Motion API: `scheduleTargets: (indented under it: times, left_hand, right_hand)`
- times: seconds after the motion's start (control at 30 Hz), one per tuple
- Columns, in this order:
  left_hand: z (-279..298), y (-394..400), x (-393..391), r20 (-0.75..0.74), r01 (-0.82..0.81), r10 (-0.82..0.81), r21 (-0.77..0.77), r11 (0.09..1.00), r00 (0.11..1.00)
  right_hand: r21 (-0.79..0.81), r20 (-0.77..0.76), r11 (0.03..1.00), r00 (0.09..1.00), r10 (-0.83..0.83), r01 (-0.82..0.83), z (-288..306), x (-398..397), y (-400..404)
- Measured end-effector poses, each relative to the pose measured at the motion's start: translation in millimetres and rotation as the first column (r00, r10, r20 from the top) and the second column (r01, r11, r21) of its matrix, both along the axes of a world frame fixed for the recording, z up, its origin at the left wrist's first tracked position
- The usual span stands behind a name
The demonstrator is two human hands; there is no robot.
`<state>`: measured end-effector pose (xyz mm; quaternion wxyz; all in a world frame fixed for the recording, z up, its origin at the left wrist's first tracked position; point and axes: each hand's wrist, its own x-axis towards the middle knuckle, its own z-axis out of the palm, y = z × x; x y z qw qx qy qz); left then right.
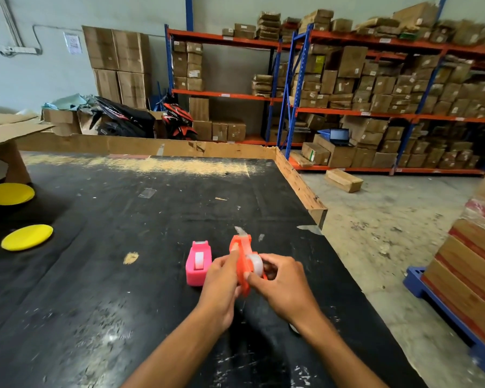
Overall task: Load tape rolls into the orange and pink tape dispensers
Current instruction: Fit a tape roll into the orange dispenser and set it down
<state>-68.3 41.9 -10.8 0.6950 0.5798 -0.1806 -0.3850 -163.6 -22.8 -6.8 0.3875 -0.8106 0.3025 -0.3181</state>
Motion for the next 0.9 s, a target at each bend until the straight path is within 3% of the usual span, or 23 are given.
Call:
scheduleTargets:
  times: [0.17,0.6,0.9]
  left_hand:
    - [-5,-2,6,0.099,0.013,-0.017,0.044,0.999,0.995]
    - [-22,-39,27,0.209,0.004,-0.058,0.249,0.968,0.976]
    - [-41,-52,31,0.423,-0.035,-0.112,0.324,0.945,0.899]
  right_hand:
    - [-0.009,-0.043,0.996,0.995,-0.090,0.090,-11,15,-19]
    - [0.154,0.018,0.987,0.998,-0.056,0.053,-32,36,-51]
    - [0.139,-0.033,0.990,0.999,-0.023,0.027,-52,39,-61]
